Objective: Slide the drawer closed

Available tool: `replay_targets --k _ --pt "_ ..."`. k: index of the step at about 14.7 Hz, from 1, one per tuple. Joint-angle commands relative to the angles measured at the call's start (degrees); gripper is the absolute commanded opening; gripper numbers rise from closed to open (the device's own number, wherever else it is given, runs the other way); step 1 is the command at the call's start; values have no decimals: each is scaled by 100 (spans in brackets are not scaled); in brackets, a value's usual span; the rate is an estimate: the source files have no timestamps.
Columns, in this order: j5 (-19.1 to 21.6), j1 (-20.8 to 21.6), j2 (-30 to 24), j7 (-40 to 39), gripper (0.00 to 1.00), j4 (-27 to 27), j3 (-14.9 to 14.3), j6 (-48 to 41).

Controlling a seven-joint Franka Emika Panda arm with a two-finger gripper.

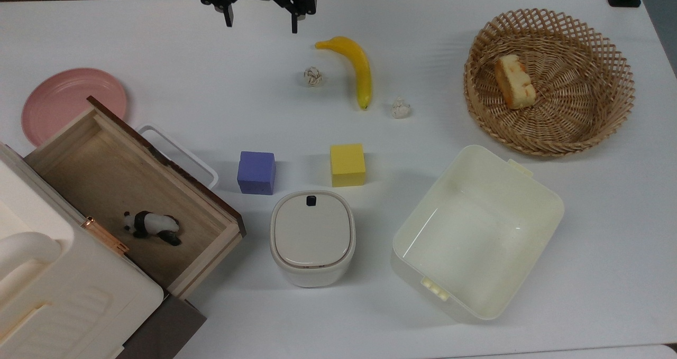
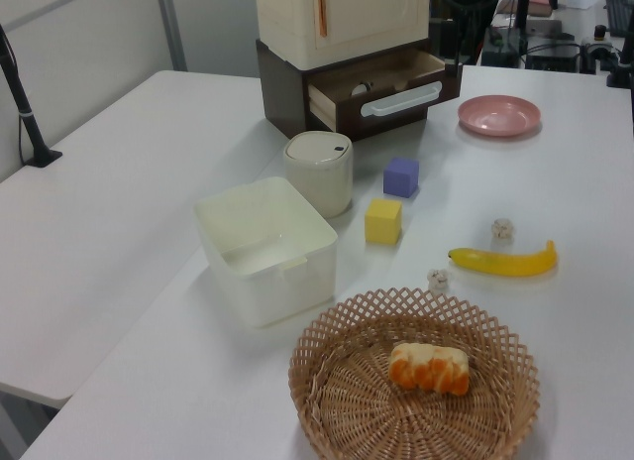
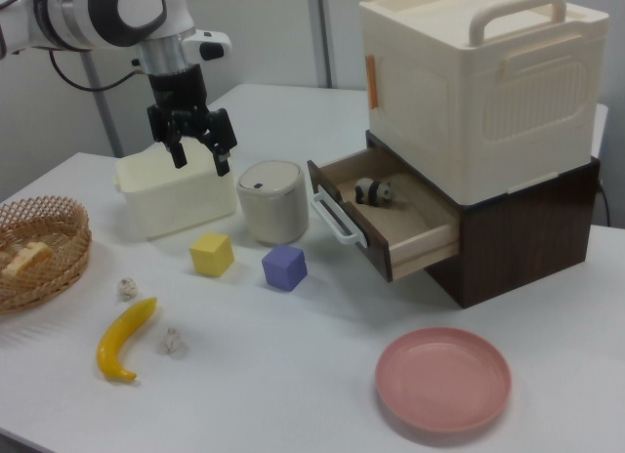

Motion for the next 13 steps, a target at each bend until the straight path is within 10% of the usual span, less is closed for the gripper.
replay_targets --k 1,4,8,13 --pt "-57 73 -156 -65 100 -192 -26 -120" --pt "-57 82 -130 -74 88 -192 -8 -111" --pt "-48 90 -112 -215 36 -192 1 -120" --pt "-39 64 -104 -338 0 -192 1 -94"
